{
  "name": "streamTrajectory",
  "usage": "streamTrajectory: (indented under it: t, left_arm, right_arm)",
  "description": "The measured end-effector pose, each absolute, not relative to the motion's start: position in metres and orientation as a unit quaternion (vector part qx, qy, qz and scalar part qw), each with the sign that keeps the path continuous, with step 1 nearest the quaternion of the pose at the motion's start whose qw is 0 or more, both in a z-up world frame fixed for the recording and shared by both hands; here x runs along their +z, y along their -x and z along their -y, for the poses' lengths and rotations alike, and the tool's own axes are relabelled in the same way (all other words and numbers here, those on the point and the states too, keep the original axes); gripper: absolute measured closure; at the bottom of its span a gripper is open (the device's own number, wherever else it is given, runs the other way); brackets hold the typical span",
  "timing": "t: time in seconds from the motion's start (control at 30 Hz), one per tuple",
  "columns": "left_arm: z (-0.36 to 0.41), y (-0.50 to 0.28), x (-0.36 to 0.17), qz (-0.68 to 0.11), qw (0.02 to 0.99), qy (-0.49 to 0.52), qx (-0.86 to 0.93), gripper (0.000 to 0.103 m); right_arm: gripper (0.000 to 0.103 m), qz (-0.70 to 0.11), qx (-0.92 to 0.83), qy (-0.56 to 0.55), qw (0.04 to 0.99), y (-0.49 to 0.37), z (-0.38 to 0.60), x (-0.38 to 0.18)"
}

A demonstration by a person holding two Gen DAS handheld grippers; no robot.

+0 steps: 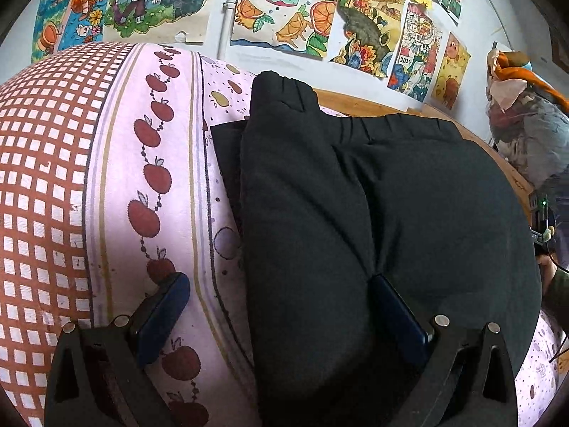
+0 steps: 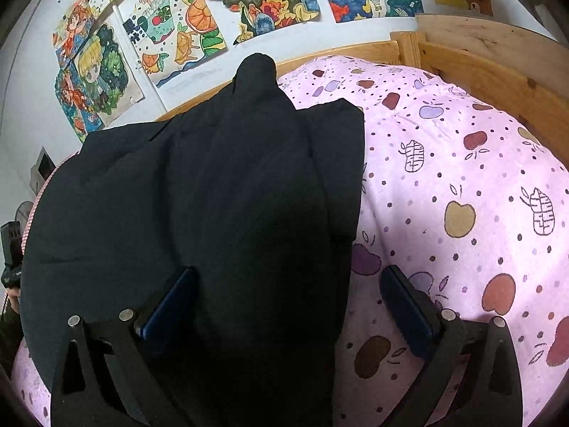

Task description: Fold large clothes

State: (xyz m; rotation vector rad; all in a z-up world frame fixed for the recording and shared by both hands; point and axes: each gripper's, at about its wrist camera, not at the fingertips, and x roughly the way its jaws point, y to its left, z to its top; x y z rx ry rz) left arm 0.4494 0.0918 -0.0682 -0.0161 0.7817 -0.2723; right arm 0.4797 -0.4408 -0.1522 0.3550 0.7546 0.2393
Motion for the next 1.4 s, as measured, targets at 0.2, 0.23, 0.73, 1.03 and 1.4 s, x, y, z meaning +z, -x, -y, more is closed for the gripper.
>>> streamTrajectory:
  t: [0.2,0.23,0.73,1.03,1.4]
  left_arm:
    - [-0.091,-0.452,-0.07,-0.387,0.912,0.013,-0.138,0.0]
    - [-0.091,-0.453,-0.07,-0.389,0.911,0.014,-0.14,0.0]
    - [-0.099,-0.471,-0.078,-0.458,0.858,0.081,-0.218,0.0]
    - [-0.088,-0.474,-0.077,-0.519,0.816,0.154,-0.202,0.045]
    - [-0.039,-0.457,-0.05,-0.552,0.827,0.067,-0.079,0.078]
  right_arm:
    - [0.001,-0.367,0.121,-0.174,0.906,-0.48,0.441,-0.153]
    - [0.001,-0.367,0.124,-0.175,0.905,-0.48,0.441,-0.153]
    - [0.001,-0.394,0.222,-0.204,0.868,-0.474,0.427,-0.161]
    - [0.001,-0.433,0.181,-0.23,0.853,-0.474,0.423,-0.162]
    - [0.029,-0.43,0.139,-0.264,0.852,-0.453,0.403,-0.151]
